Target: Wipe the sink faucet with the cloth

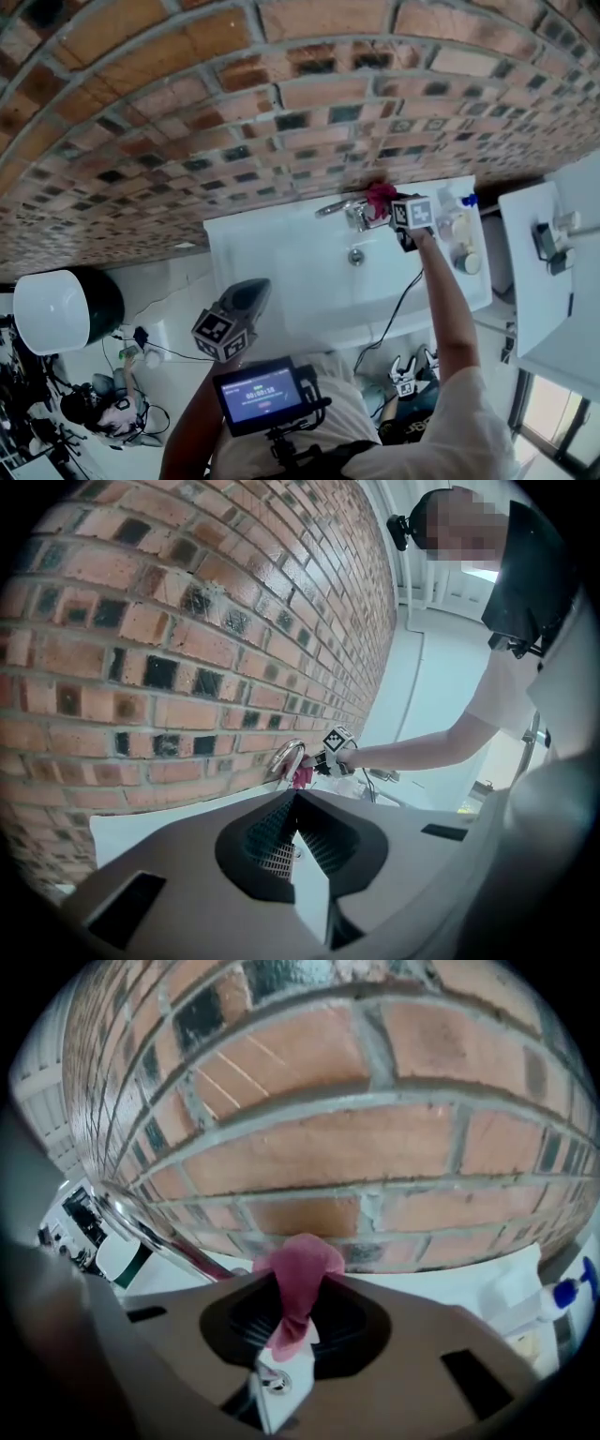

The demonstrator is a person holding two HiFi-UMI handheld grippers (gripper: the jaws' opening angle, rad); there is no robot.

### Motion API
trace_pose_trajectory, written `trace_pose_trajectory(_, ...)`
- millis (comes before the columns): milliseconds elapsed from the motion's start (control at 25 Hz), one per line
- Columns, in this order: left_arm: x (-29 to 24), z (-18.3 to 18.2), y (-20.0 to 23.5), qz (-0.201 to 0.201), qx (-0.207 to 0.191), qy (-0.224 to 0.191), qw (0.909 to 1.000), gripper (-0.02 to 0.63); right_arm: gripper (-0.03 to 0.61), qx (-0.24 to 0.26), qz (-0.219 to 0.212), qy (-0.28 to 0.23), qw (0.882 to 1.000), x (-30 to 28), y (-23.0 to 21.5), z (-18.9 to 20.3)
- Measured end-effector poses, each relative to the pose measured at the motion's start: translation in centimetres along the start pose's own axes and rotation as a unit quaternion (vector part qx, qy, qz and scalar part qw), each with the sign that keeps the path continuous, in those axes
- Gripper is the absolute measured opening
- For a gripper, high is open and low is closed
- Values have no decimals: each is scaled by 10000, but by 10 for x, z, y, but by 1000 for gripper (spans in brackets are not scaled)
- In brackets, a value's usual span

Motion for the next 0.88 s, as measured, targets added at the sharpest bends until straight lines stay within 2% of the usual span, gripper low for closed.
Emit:
trace_pose_trajectory(240, 3, 10, 8, -105, 92, 63, 9999, -6, 91, 246, -406, 676, 9966, -46, -8, 16)
trace_pose_trajectory(360, 5, 13, 10, -172, 156, 90, 9997, -6, 91, 308, -692, 903, 9930, -63, -8, 24)
trace_pose_trajectory(600, 3, 20, 14, -188, 224, 164, 9994, -6, 89, 463, -977, 1317, 9854, -86, -6, 28)
trace_pose_trajectory(760, 3, 22, 14, -194, 196, 196, 9994, -6, 89, 936, -1052, 1535, 9781, -92, -4, 29)
trace_pose_trajectory(880, 6, 23, 17, -260, 236, 205, 9992, -6, 87, 1273, -1303, 1590, 9703, -95, 0, 33)
Point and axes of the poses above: the fingertips, and each gripper's own axes: x backward along the fingers, y to its left, z out of its underside, the point moved 9 cm from there along x, backward along the fingers, and after that the axes turned 14 degrees about x, right-handed, at the moved point
